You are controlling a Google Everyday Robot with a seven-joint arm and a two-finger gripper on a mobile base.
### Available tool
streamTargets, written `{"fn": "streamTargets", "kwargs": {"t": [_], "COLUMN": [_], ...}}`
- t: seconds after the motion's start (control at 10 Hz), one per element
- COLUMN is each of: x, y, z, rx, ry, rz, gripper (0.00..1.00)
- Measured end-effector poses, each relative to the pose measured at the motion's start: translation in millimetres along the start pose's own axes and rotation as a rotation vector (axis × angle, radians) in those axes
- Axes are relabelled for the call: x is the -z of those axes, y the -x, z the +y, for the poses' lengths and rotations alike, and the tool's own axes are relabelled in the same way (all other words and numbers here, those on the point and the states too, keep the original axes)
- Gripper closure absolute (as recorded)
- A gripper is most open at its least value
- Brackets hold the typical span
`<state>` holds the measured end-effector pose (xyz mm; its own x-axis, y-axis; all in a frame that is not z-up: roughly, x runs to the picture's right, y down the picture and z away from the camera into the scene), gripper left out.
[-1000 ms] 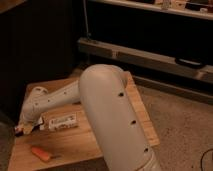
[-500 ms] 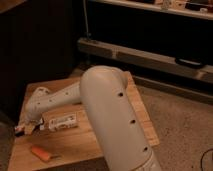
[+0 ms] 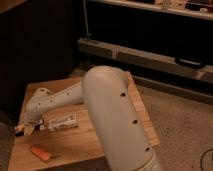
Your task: Place the eraser on the white sponge
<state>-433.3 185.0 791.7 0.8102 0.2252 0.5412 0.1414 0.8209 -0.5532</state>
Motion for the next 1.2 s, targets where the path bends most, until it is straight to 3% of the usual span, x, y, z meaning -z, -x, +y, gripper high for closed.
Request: {"fn": "streamTargets", "kwargs": {"t": [1.2], "x": [-18.0], "y": [-10.3], "z": [-5.3], "rx": [-0.005], "ry": [0.031], "rz": [0.068], "gripper": [0.35]}}
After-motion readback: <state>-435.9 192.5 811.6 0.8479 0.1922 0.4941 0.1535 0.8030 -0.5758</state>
